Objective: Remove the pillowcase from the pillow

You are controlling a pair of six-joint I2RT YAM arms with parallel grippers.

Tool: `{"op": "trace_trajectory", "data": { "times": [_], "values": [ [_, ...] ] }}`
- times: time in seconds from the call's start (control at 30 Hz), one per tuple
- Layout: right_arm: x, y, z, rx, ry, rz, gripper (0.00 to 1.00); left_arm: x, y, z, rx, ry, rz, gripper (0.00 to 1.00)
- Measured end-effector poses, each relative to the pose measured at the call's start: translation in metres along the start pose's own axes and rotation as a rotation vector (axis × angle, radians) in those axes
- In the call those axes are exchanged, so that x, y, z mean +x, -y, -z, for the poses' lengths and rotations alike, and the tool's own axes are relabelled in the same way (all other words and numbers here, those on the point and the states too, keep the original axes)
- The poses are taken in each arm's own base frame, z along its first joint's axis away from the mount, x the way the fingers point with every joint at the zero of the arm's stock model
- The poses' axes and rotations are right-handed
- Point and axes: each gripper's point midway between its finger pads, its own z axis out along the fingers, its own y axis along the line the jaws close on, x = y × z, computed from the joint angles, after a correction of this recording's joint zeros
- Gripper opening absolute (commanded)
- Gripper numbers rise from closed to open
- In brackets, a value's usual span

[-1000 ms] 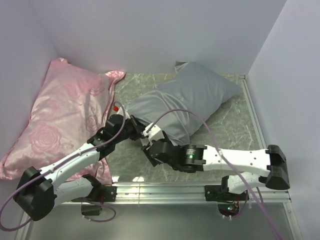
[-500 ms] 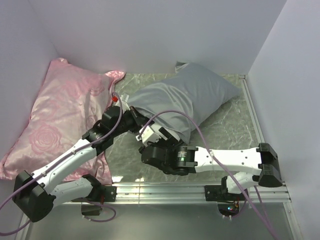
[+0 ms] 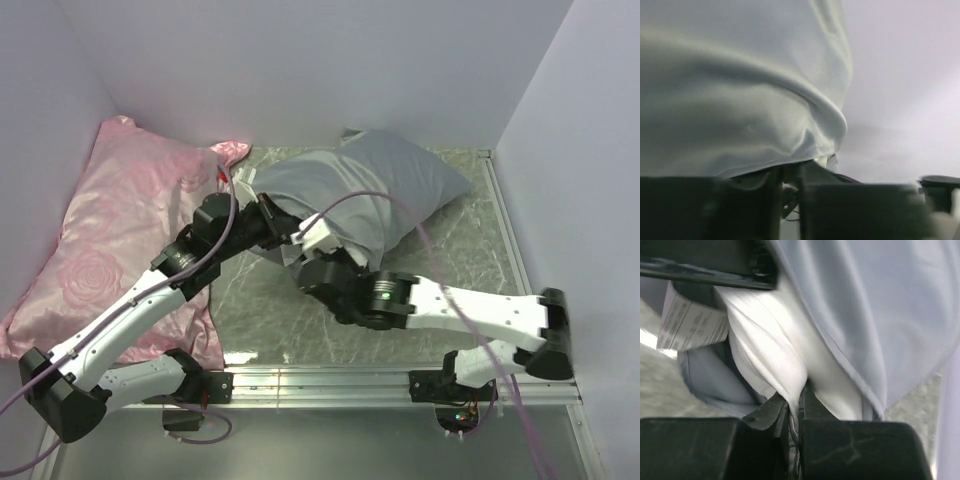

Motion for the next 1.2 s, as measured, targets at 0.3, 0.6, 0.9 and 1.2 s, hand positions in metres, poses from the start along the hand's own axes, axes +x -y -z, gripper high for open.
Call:
{"op": "trace_trajectory", "data": {
  "times": [0.3, 0.6, 0.9, 1.2],
  "values": [
    [-0.036, 0.110, 0.037, 0.023, 0.149, -0.329, 0.00, -0.064, 0.137, 0.046, 0.341, 0.123, -0.193, 0.78],
    [-0.041, 0.129, 0.028, 0.035, 0.111, -0.385, 0.00, -0.093, 0.140, 0.074, 0.275, 0.274, -0.310, 0.76],
    [-0.078, 0.170, 0.044, 0.074, 0.169, -0.467, 0.00, -0.102, 0.049, 0.078, -0.061, 0.417, -0.325, 0.84],
    [-0.084, 0.174, 0.051, 0.056, 0.173, -0.467, 0.00, -0.111, 0.033, 0.062, -0.111, 0.467, -0.423, 0.85]
  ]
}}
